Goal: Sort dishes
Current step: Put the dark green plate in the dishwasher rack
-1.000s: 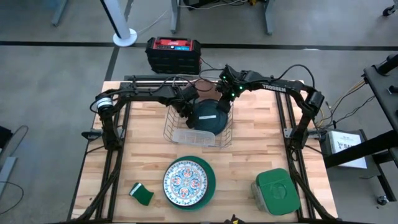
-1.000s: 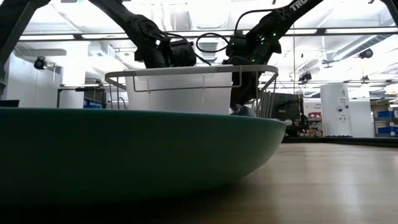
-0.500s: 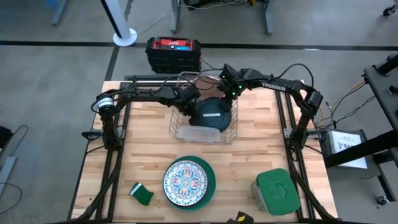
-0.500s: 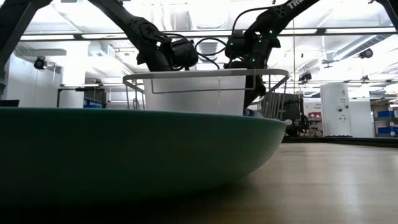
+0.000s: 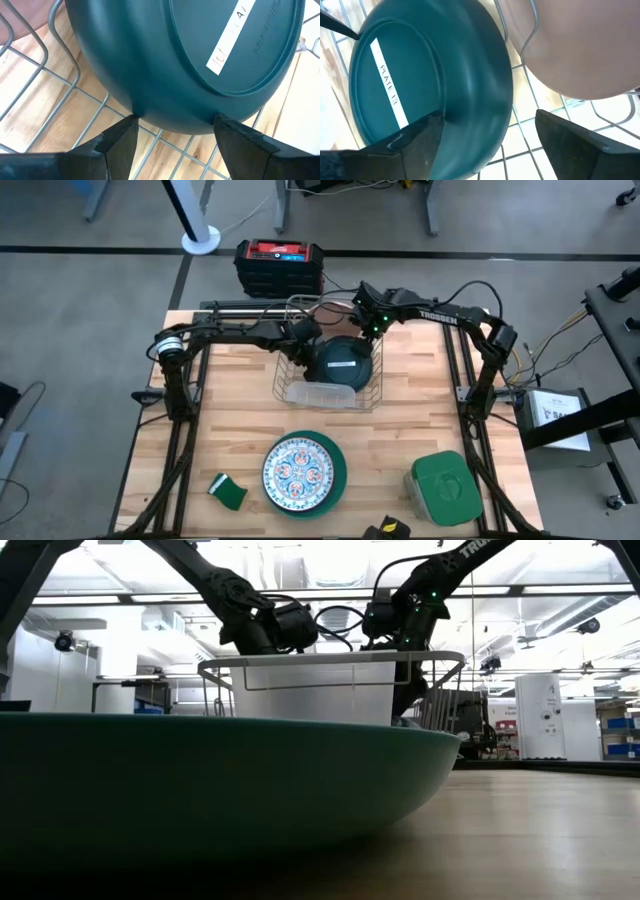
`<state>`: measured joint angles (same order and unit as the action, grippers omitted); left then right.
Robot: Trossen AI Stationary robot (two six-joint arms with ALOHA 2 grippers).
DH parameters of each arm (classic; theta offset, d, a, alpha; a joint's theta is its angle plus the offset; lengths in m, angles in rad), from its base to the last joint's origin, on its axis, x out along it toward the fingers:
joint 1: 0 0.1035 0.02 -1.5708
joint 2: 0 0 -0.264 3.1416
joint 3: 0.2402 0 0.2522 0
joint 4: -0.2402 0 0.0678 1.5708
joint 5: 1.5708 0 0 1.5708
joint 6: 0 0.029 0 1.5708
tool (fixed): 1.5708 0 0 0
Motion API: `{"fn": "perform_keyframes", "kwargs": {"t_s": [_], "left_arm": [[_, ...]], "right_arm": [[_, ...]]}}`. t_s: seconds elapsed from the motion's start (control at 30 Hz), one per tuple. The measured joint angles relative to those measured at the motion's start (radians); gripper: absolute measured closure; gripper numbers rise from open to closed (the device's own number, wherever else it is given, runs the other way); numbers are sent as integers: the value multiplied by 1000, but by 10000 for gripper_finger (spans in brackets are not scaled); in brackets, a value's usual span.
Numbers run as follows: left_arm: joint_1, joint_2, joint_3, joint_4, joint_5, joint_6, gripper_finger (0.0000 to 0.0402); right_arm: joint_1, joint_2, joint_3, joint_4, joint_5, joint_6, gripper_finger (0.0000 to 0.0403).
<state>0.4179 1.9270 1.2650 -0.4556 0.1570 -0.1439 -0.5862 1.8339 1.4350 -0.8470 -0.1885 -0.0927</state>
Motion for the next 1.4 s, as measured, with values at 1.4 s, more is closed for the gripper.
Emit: {"fn": "perform_keyframes", "kwargs": {"t_s": [1.4], "left_arm": [[-6,-3,42,-27,-38,61,158]], "right_arm": [[-34,5,-5,50,-502,-56,169]]}}
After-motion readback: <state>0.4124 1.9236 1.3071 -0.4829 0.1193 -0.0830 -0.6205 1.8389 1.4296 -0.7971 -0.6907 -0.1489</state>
